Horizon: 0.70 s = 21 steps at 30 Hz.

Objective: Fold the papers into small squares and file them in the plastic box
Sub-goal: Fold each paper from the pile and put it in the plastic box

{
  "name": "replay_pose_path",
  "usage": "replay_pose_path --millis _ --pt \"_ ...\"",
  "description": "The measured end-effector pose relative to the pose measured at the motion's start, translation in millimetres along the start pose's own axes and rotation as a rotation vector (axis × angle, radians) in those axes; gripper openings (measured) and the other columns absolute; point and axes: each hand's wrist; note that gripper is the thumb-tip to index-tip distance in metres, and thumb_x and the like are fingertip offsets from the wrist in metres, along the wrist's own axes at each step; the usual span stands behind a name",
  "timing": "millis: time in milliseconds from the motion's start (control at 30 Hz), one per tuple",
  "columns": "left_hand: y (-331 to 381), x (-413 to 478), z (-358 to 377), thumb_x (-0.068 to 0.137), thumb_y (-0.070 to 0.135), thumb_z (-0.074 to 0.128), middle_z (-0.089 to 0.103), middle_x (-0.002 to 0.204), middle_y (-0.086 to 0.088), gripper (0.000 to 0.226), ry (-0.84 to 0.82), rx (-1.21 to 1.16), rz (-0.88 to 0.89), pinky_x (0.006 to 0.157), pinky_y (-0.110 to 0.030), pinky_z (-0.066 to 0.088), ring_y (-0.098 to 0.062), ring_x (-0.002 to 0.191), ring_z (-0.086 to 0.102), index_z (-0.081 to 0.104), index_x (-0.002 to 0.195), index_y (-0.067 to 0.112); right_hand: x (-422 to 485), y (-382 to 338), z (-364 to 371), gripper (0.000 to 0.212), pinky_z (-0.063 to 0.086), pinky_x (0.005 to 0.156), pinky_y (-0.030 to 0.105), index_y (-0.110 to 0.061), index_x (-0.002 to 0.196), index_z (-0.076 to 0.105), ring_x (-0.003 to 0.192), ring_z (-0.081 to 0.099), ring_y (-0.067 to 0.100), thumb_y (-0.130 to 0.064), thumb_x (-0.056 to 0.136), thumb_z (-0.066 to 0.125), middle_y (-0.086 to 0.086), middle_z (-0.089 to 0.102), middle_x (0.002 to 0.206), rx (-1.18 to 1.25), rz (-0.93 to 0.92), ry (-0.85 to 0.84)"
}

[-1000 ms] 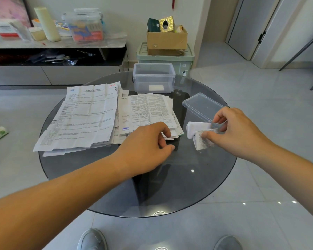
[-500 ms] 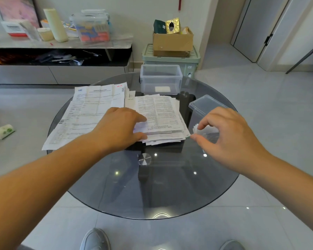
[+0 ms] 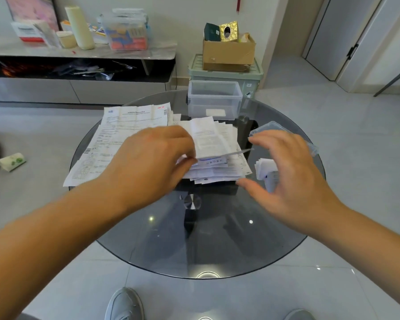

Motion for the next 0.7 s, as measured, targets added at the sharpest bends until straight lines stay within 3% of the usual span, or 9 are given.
replay_pose_path --millis 100,200,267,367,467,567,700 --pt "19.9 -30.5 -6.5 0.09 0.039 0.057 0.068 0.098 0.011 0.012 -0.148 -0.143 0.004 0.063 -0.036 0.059 -0.013 0.079 0.066 0.064 0.089 0.029 -16.0 -11.3 3.2 0.069 0.033 0.109 0.028 -0.023 0.136 0.05 0.13 0.042 0.01 -0.065 0.082 0.057 -0.009 0.049 0.138 0.085 -0.057 -0.157" --pt "31.2 -55.6 0.8 0.095 0.05 0.044 0.063 0.093 0.015 0.018 -0.289 -0.241 0.012 0.063 -0.031 0.054 -0.009 0.074 0.06 0.053 0.095 0.034 -33.7 -14.8 10.8 0.06 0.036 0.107 0.022 -0.033 0.132 0.053 0.127 0.044 0.0 -0.068 0.084 0.053 -0.019 0.052 0.135 0.113 -0.077 -0.298" --pt "34.1 -65.8 5.3 0.097 0.054 0.034 0.06 0.095 0.014 0.021 -0.373 -0.266 -0.019 0.066 -0.032 0.052 -0.01 0.075 0.056 0.045 0.099 0.036 -41.0 -15.0 14.6 0.045 0.039 0.099 0.012 -0.04 0.126 0.054 0.12 0.046 -0.006 -0.063 0.086 0.057 -0.027 0.054 0.127 0.146 -0.059 -0.35" --pt "33.1 -70.8 4.5 0.101 0.05 0.04 0.061 0.097 0.013 0.014 -0.462 -0.393 -0.103 0.068 -0.026 0.048 -0.009 0.076 0.055 0.037 0.093 0.038 -46.7 -15.1 15.6 0.026 0.045 0.083 0.011 -0.043 0.112 0.058 0.107 0.055 -0.004 -0.048 0.088 0.068 -0.029 0.059 0.112 0.223 0.008 -0.399" --pt "30.5 -66.1 0.3 0.101 0.044 0.046 0.062 0.086 0.011 0.02 -0.479 -0.55 -0.232 0.059 -0.018 0.041 -0.005 0.064 0.052 0.04 0.085 0.033 -47.9 -17.0 15.1 0.021 0.046 0.079 0.008 -0.044 0.107 0.058 0.104 0.057 -0.006 -0.042 0.089 0.069 -0.032 0.061 0.111 0.316 0.126 -0.384" --pt "28.0 -60.8 2.3 0.098 0.05 0.046 0.058 0.079 0.007 0.021 -0.45 -0.553 -0.325 0.063 -0.03 0.046 -0.011 0.067 0.052 0.041 0.089 0.031 -46.2 -19.5 17.5 0.03 0.046 0.073 0.005 -0.045 0.114 0.054 0.095 0.057 -0.012 -0.035 0.091 0.069 -0.033 0.059 0.112 0.397 0.244 -0.351" --pt "25.7 -51.7 12.0 0.091 0.059 0.056 0.067 0.097 0.012 0.036 -0.4 -0.536 -0.424 0.07 -0.03 0.058 -0.008 0.075 0.063 0.033 0.11 0.037 -39.9 -21.1 20.8 0.037 0.051 0.071 0.009 -0.044 0.116 0.047 0.085 0.062 -0.006 -0.025 0.093 0.069 -0.025 0.061 0.11 0.481 0.374 -0.293"
Point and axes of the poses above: each hand's wrist, its own x-axis towards the middle knuckle, its own z-axis out of the palm, y = z × x
